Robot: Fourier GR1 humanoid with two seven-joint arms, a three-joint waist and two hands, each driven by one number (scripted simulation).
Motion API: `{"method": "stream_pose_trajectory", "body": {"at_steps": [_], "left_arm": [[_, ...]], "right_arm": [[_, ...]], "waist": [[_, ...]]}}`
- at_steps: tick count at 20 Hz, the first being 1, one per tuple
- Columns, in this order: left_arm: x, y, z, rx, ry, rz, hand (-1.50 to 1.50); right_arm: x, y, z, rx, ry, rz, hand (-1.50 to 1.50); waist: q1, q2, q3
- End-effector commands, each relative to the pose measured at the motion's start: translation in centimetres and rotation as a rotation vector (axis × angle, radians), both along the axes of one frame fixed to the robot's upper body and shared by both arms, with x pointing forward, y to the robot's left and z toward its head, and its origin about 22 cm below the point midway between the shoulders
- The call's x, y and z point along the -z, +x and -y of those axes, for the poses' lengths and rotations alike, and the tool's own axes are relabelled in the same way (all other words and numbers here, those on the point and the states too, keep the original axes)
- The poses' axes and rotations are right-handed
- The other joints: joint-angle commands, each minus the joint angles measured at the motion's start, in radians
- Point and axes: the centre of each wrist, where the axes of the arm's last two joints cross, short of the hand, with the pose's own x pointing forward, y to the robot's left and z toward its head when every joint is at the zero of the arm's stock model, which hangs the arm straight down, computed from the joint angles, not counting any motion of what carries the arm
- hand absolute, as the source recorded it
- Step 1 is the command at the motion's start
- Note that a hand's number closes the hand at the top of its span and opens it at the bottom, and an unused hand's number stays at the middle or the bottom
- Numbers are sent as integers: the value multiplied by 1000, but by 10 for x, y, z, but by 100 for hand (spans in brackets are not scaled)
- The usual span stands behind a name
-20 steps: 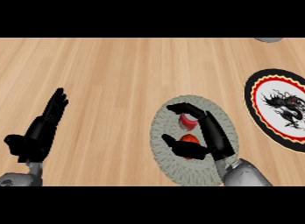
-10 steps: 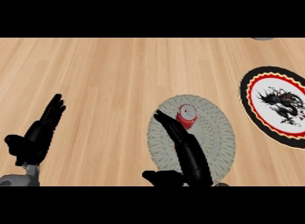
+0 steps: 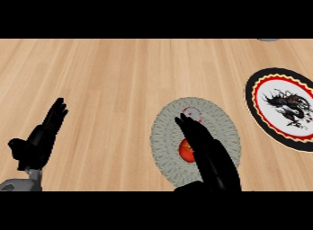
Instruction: Pick the tomato from the placemat and place it in the plate
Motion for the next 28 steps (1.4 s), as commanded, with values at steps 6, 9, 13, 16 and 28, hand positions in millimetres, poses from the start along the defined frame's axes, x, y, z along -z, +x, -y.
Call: {"method": "stream_pose_trajectory", "body": {"at_steps": [6,9,13,16,28], "left_arm": [[-13,-7,16,8,-10,-13,0],[-1,12,15,3,11,21,0],[-4,1,-1,15,5,3,0],[-12,12,9,17,-14,11,0],[12,-5,22,25,-8,-3,0]], "right_arm": [[-45,3,-16,7,-273,-231,-150],[-48,1,-2,37,-333,-281,-150],[-28,17,-17,51,-381,-320,-150],[-18,35,9,55,-471,-361,-150],[13,38,-13,58,-494,-404,-150]], "waist": [[13,1,2],[1,3,2],[9,4,2],[10,4,2],[8,4,2]]}}
